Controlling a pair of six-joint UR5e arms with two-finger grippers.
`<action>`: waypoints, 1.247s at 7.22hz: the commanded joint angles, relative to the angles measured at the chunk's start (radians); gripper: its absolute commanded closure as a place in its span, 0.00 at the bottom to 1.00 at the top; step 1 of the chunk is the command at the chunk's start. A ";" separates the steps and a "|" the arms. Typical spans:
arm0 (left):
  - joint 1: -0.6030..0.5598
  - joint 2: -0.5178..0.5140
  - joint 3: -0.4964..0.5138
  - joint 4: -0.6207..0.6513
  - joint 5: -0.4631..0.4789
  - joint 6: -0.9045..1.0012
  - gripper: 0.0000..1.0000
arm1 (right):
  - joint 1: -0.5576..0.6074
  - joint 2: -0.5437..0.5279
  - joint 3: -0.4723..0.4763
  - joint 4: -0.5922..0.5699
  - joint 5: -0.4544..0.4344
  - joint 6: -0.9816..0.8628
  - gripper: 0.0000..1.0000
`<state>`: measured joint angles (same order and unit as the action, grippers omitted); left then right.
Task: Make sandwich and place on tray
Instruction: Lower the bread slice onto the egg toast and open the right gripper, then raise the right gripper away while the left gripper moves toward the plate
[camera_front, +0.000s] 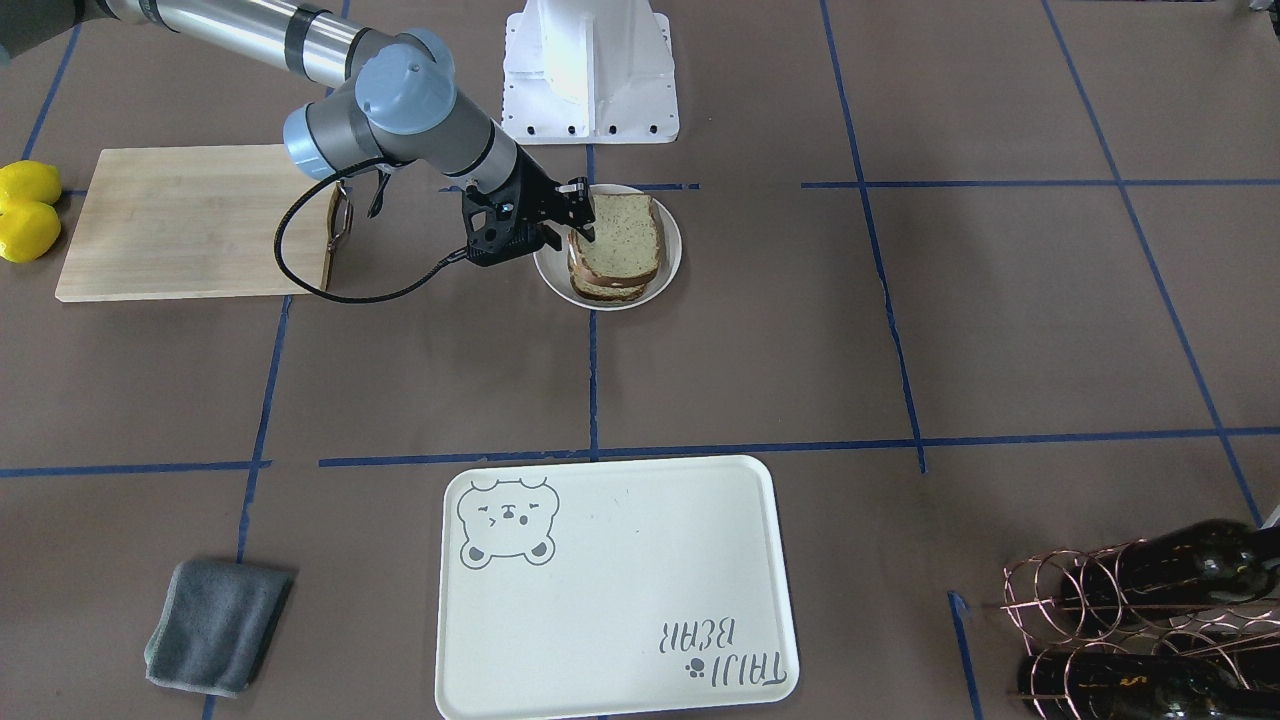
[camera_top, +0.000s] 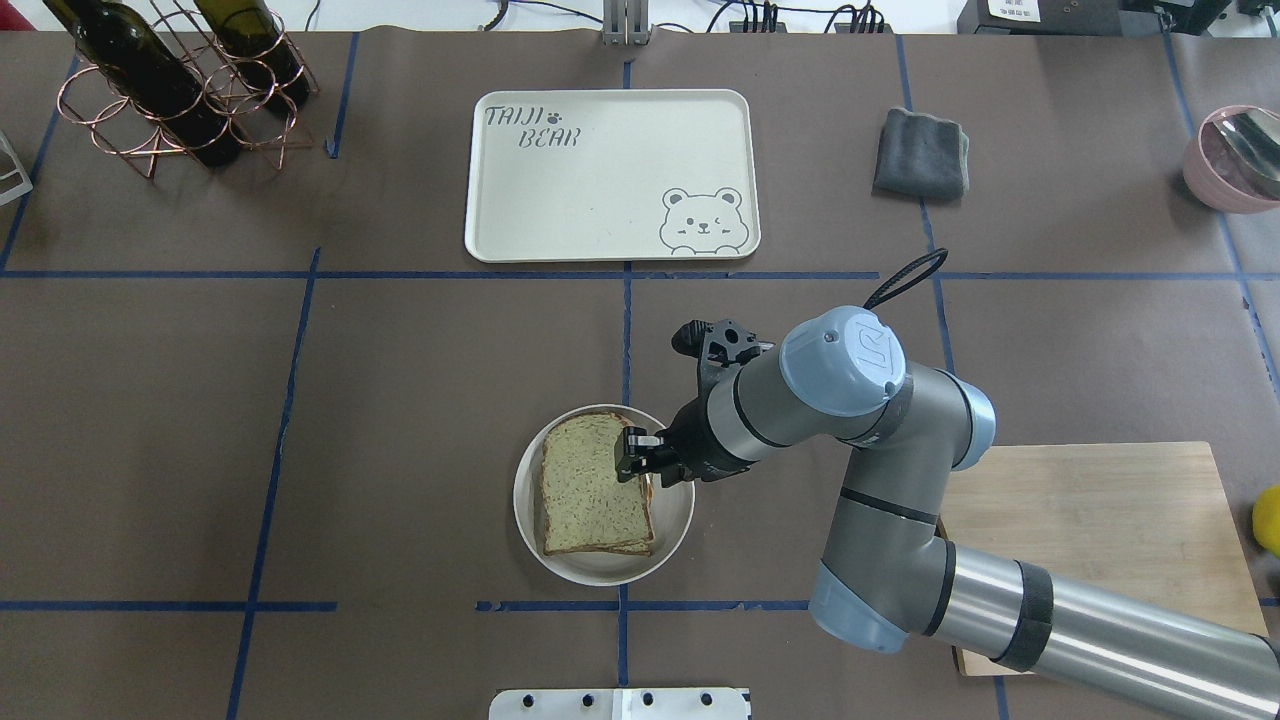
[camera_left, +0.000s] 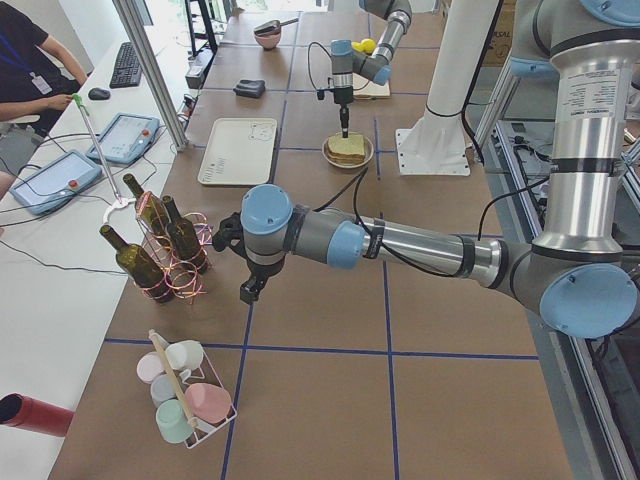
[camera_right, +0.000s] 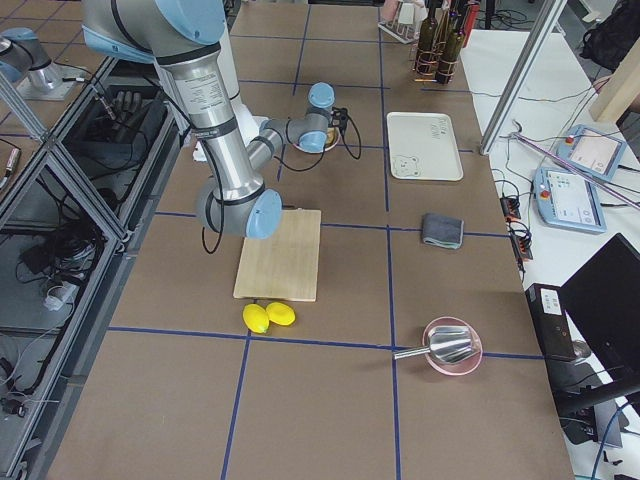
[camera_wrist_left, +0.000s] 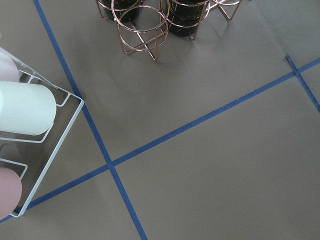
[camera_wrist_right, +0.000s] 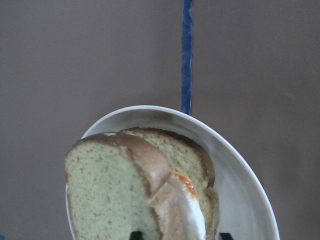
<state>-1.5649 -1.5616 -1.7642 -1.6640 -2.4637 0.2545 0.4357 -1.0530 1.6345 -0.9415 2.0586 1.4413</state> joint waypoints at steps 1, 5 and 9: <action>0.002 -0.002 0.002 0.000 -0.004 -0.001 0.00 | 0.001 0.001 0.008 0.004 0.000 0.001 0.00; 0.121 -0.006 0.006 -0.267 -0.064 -0.429 0.00 | 0.089 -0.155 0.166 0.000 0.009 -0.001 0.00; 0.438 -0.027 0.002 -0.653 -0.047 -1.103 0.00 | 0.234 -0.327 0.176 -0.002 0.015 -0.028 0.00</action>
<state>-1.2185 -1.5767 -1.7602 -2.2142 -2.5174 -0.6406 0.6298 -1.3345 1.8067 -0.9423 2.0731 1.4244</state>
